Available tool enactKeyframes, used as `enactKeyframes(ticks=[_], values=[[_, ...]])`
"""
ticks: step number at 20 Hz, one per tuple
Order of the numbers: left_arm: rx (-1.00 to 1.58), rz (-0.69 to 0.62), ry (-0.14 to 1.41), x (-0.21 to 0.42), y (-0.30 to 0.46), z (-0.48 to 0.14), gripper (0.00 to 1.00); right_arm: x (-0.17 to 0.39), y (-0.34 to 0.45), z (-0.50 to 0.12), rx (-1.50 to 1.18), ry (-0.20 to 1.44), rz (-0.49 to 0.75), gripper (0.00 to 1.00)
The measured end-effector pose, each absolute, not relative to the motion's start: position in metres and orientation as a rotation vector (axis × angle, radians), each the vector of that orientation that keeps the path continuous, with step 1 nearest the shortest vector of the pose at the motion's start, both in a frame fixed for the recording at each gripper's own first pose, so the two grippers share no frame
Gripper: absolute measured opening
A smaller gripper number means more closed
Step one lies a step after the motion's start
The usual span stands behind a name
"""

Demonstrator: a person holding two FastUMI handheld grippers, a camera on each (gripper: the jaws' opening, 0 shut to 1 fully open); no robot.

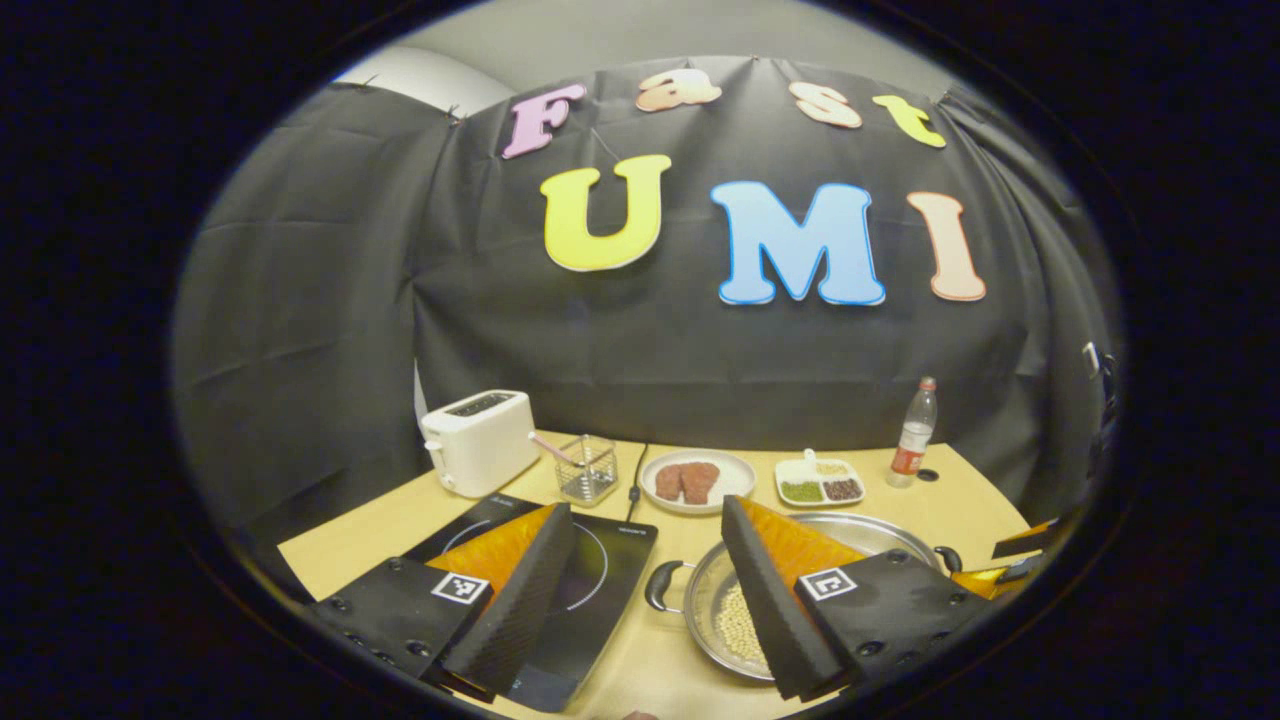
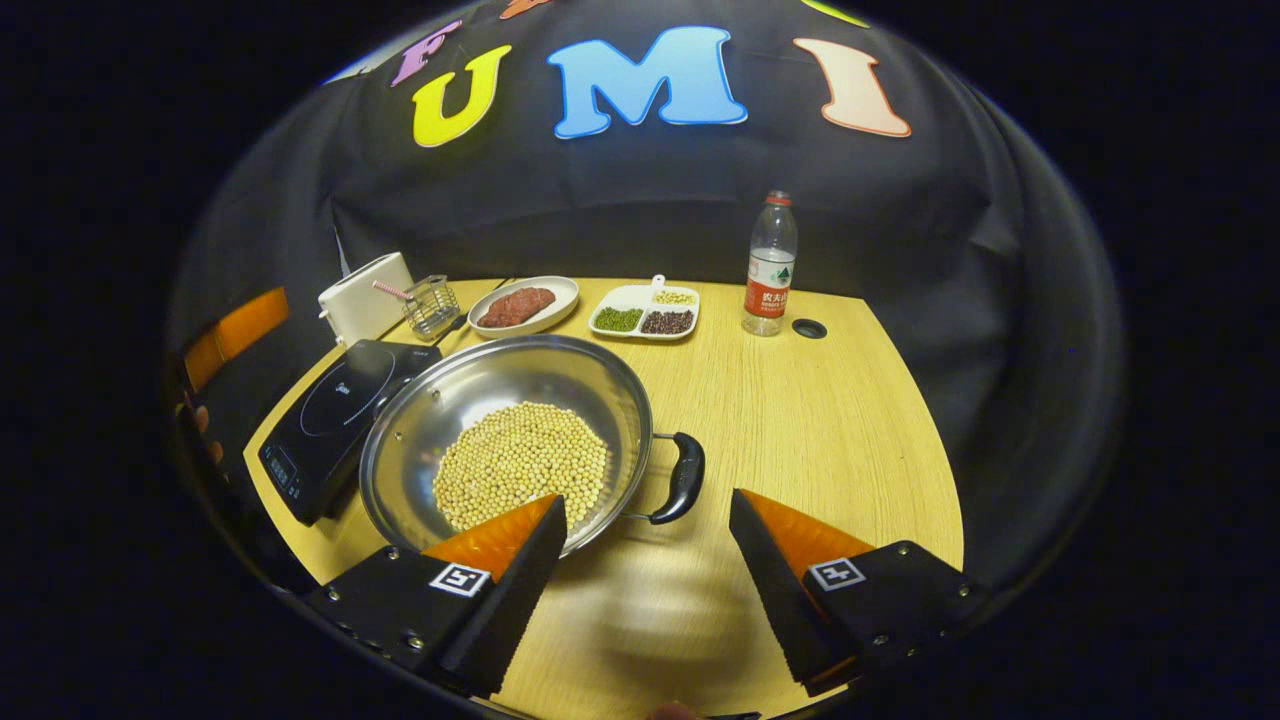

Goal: First push the handle of the pot to place it horizontally, then grasp the pot with both hands and set it on the induction cooktop.

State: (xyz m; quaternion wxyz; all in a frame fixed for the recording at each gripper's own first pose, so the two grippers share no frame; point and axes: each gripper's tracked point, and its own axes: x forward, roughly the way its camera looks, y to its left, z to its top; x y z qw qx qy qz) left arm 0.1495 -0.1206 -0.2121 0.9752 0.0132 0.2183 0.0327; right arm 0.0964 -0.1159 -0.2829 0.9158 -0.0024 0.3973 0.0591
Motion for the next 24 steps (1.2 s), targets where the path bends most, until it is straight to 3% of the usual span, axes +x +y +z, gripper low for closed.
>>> enactKeyframes(ticks=[4, 10, 13, 24], values=[[0.041, -0.015, 0.548, 0.167, -0.126, -0.256, 1.00, 0.106, -0.106, -0.287, 0.020, 0.822, 0.079, 1.00], [0.042, -0.115, 0.728, 0.176, -0.132, -0.325, 0.95, 0.123, -0.110, -0.300, 0.071, 0.869, -0.016, 1.00], [0.040, -0.159, 0.802, 0.177, -0.134, -0.349, 0.99, 0.127, -0.115, -0.307, 0.082, 0.896, -0.061, 1.00], [0.059, -0.252, 0.919, 0.183, -0.142, -0.391, 0.98, 0.133, -0.111, -0.335, 0.068, 0.973, -0.119, 1.00]])
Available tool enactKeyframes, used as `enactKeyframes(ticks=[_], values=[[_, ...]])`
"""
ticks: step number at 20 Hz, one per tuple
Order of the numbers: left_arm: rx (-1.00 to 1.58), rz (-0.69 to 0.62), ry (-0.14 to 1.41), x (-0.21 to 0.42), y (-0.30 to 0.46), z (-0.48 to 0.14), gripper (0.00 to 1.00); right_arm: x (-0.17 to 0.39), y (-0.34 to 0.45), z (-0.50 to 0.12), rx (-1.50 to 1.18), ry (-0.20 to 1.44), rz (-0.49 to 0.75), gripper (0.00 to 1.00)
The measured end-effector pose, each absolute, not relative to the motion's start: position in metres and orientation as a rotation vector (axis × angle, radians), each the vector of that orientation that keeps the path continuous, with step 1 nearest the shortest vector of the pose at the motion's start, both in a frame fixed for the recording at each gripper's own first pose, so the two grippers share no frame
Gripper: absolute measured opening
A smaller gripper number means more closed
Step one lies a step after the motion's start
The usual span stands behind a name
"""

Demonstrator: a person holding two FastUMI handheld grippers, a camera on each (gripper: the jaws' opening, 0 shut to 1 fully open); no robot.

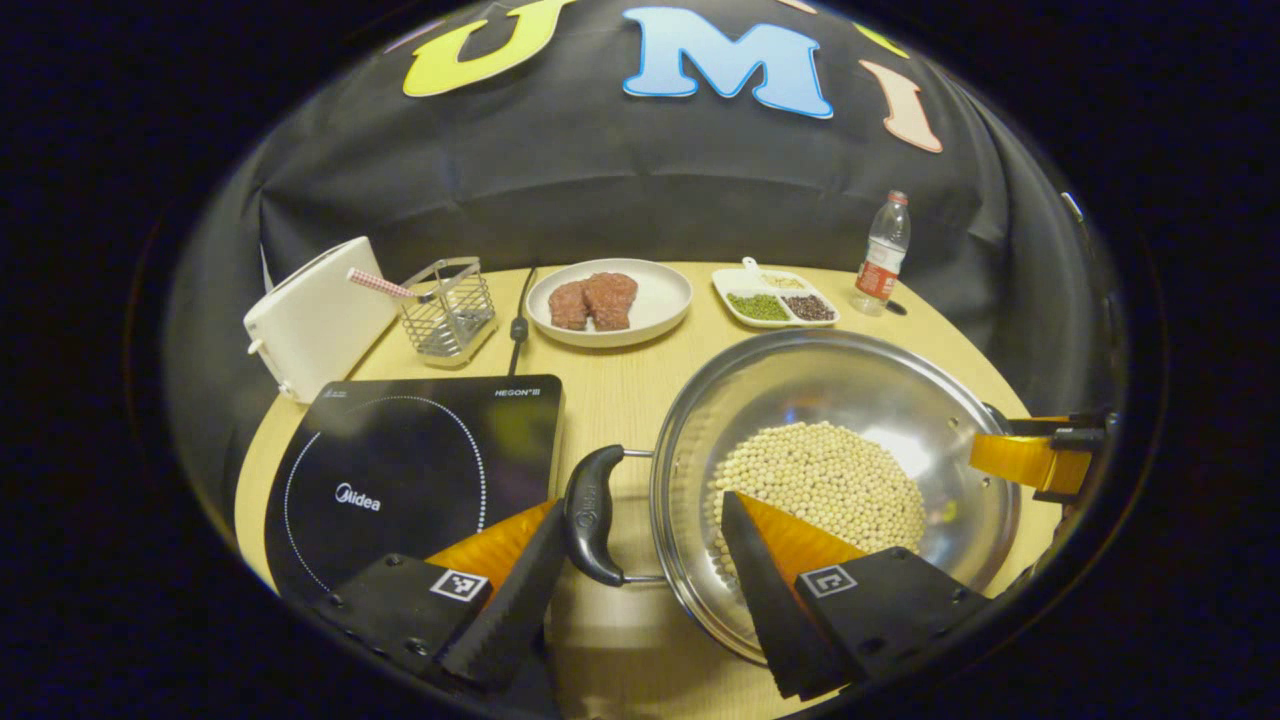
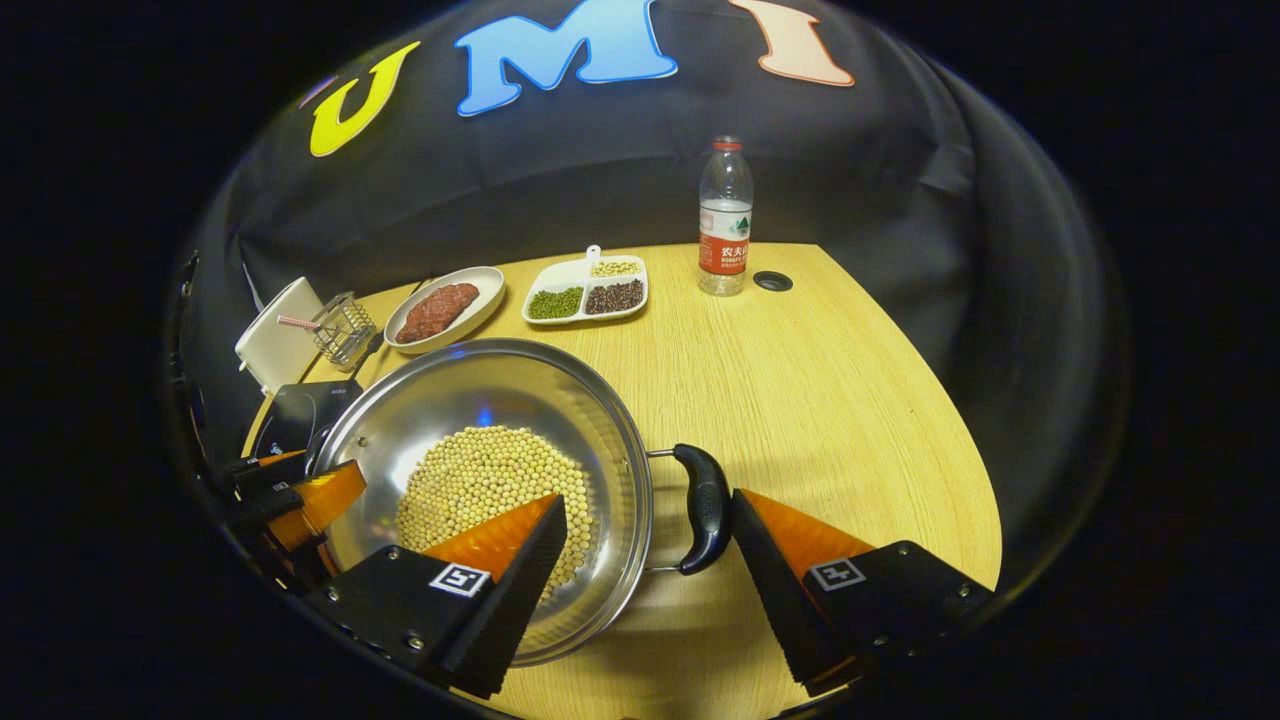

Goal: First push the handle of the pot to place it horizontally, then grasp the pot with both hands and set it on the induction cooktop.

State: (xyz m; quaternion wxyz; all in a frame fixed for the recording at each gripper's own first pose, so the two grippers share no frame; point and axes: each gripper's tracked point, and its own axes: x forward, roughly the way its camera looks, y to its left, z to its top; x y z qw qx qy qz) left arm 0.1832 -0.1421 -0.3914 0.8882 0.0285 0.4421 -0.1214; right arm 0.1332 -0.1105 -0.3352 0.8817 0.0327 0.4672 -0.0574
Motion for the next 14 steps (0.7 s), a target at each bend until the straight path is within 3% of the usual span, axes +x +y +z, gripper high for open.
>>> enactKeyframes(ticks=[2, 4, 9, 10, 11, 12, 13, 14], values=[[0.068, -0.257, 0.918, 0.187, -0.143, -0.393, 0.92, 0.133, -0.112, -0.340, 0.070, 0.989, -0.125, 1.00], [0.083, -0.253, 0.921, 0.189, -0.142, -0.396, 0.96, 0.134, -0.115, -0.345, 0.072, 1.000, -0.137, 1.00], [0.117, -0.226, 0.932, 0.194, -0.137, -0.401, 0.92, 0.135, -0.125, -0.345, 0.084, 1.005, -0.163, 0.91], [0.119, -0.228, 0.934, 0.194, -0.137, -0.401, 0.84, 0.136, -0.127, -0.348, 0.090, 1.005, -0.173, 0.88], [0.128, -0.223, 0.938, 0.193, -0.136, -0.403, 0.77, 0.137, -0.131, -0.350, 0.092, 1.007, -0.187, 0.77], [0.129, -0.225, 0.942, 0.195, -0.136, -0.404, 0.84, 0.134, -0.131, -0.346, 0.107, 1.007, -0.188, 0.74], [0.126, -0.222, 0.944, 0.193, -0.136, -0.405, 0.77, 0.135, -0.132, -0.347, 0.113, 1.007, -0.186, 0.63], [0.115, -0.217, 0.942, 0.195, -0.136, -0.405, 0.75, 0.135, -0.132, -0.349, 0.115, 1.008, -0.177, 0.62]])
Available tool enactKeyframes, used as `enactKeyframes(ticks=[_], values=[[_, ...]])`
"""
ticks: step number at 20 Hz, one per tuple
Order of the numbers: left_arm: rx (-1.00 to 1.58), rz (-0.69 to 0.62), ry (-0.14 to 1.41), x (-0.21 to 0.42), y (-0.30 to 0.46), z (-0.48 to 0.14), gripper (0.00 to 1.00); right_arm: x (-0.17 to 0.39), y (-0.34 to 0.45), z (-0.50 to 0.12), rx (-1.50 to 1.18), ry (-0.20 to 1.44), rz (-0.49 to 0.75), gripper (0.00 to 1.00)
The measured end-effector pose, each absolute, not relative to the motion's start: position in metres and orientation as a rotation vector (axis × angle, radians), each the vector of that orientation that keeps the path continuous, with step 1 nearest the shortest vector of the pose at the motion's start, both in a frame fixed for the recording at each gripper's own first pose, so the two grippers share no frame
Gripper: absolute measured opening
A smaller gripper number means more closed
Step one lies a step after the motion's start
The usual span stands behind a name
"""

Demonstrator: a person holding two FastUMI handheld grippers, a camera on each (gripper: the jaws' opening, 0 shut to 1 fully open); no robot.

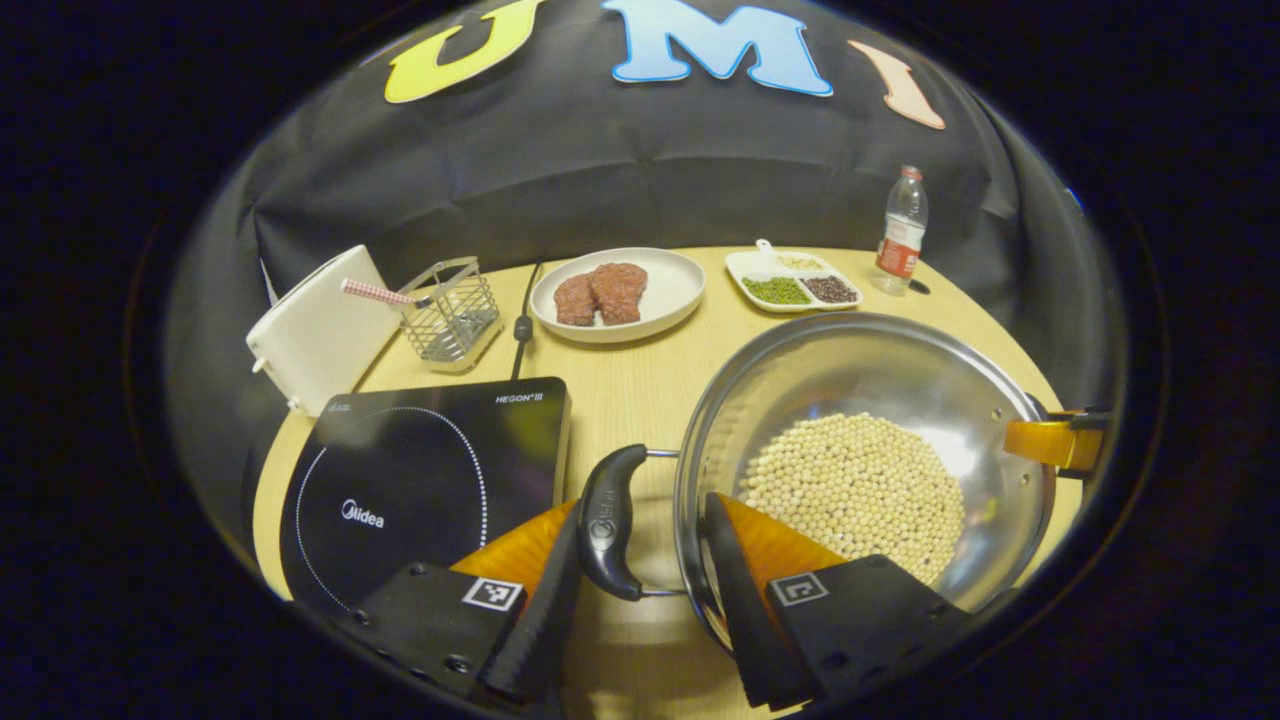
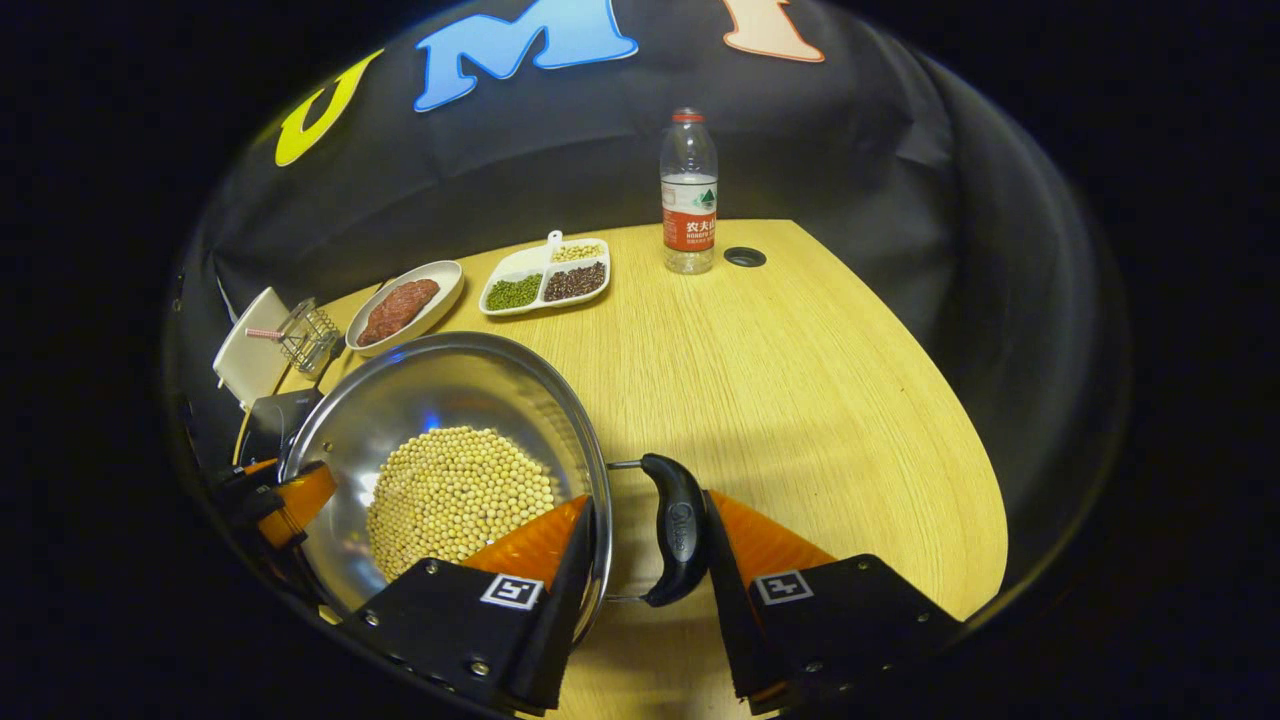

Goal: First push the handle of the pot to place it horizontally, then grasp the pot with both hands and set it on the induction cooktop.

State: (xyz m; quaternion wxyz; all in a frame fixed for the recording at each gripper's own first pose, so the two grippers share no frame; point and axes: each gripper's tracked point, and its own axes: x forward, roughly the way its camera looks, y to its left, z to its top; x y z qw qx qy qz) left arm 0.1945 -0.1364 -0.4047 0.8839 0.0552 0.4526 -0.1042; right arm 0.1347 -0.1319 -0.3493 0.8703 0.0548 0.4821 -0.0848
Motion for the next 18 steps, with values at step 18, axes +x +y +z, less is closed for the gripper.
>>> enactKeyframes(ticks=[18], values=[[0.055, -0.147, 0.859, 0.184, -0.154, -0.359, 0.64, 0.138, -0.150, -0.313, 0.048, 0.936, -0.121, 0.48]])
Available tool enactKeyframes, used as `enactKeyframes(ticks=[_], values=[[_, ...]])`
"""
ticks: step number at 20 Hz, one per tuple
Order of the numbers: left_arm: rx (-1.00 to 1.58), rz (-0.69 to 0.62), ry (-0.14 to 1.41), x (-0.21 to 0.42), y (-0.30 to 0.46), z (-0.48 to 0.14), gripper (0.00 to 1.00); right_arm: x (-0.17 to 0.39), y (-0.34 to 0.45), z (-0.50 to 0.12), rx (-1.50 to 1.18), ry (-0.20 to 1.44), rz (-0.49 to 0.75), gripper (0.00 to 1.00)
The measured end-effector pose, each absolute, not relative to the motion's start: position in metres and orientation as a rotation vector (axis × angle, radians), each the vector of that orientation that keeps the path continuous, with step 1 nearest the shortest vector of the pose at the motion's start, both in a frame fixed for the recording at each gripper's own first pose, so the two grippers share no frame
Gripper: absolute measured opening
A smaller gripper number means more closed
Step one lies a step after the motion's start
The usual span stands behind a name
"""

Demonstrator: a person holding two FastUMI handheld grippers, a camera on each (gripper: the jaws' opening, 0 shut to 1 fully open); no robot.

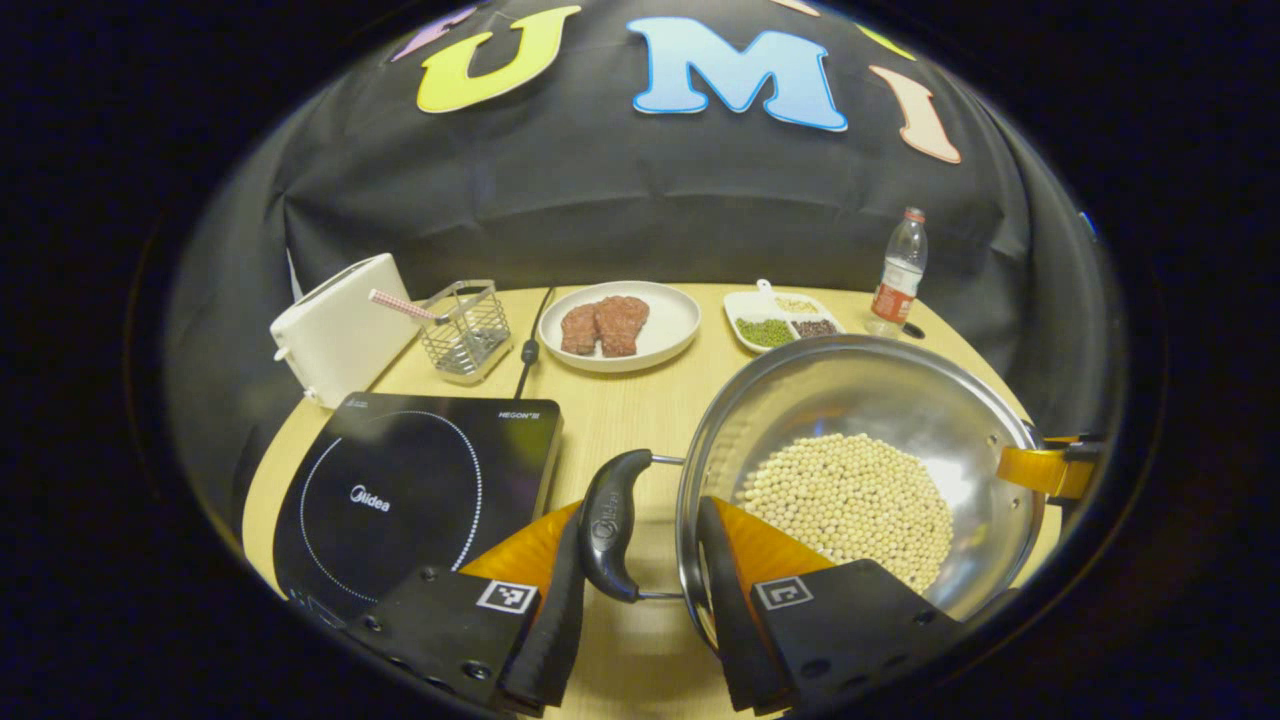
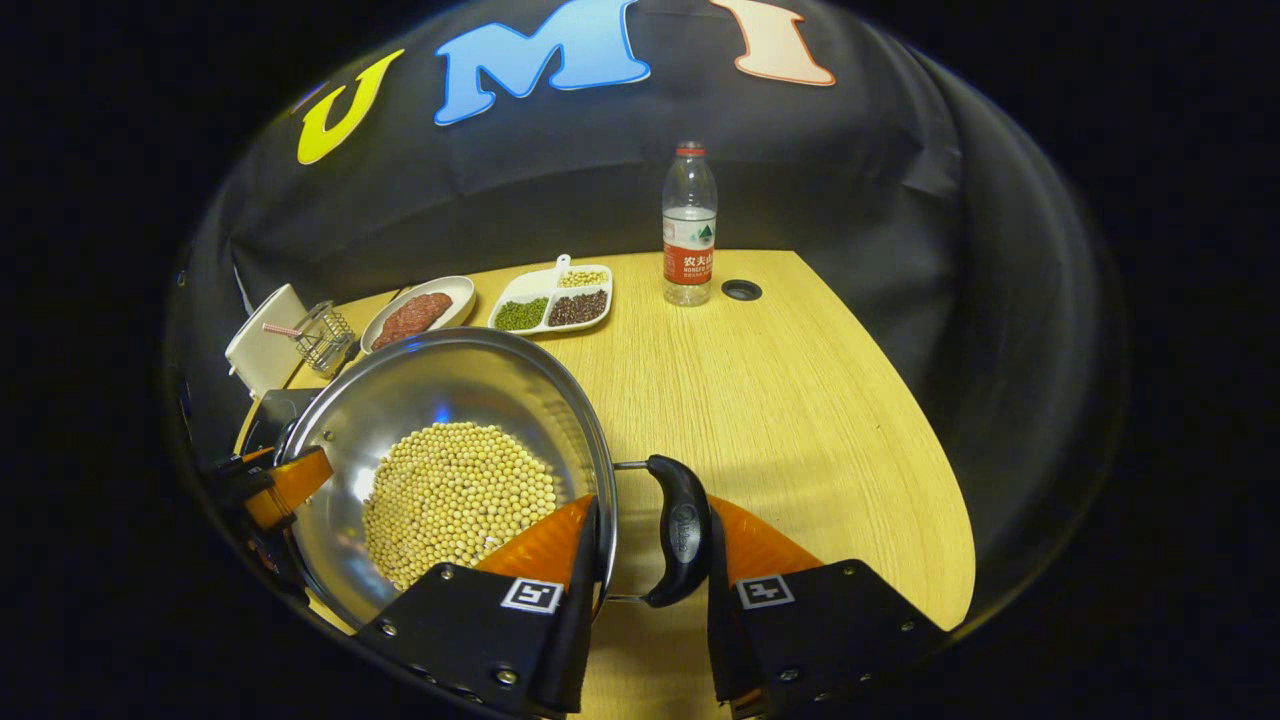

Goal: First push the handle of the pot to place it horizontally, then grasp the pot with both hands and set it on the induction cooktop.

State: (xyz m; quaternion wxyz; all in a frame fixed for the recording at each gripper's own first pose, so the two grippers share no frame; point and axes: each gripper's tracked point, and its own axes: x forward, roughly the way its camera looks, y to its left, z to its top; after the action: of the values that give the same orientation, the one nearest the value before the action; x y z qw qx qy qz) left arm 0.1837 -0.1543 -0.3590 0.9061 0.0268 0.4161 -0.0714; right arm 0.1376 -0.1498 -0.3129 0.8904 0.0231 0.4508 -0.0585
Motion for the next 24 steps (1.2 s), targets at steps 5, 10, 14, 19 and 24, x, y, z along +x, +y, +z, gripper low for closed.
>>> enactKeyframes(ticks=[5, 10, 14, 19, 24], values=[[0.056, -0.077, 0.847, 0.161, -0.132, -0.337, 0.65, 0.129, -0.132, -0.299, 0.042, 0.935, -0.060, 0.48], [0.037, -0.077, 0.857, 0.153, -0.097, -0.335, 0.68, 0.120, -0.101, -0.288, 0.001, 0.924, -0.061, 0.48], [0.041, -0.103, 0.855, 0.155, -0.061, -0.333, 0.61, 0.115, -0.065, -0.284, -0.015, 0.929, -0.074, 0.48], [0.044, -0.122, 0.858, 0.163, -0.016, -0.337, 0.60, 0.111, -0.021, -0.282, -0.010, 0.937, -0.096, 0.48], [0.036, -0.138, 0.860, 0.176, 0.029, -0.343, 0.61, 0.114, 0.025, -0.281, -0.017, 0.922, -0.117, 0.49]])
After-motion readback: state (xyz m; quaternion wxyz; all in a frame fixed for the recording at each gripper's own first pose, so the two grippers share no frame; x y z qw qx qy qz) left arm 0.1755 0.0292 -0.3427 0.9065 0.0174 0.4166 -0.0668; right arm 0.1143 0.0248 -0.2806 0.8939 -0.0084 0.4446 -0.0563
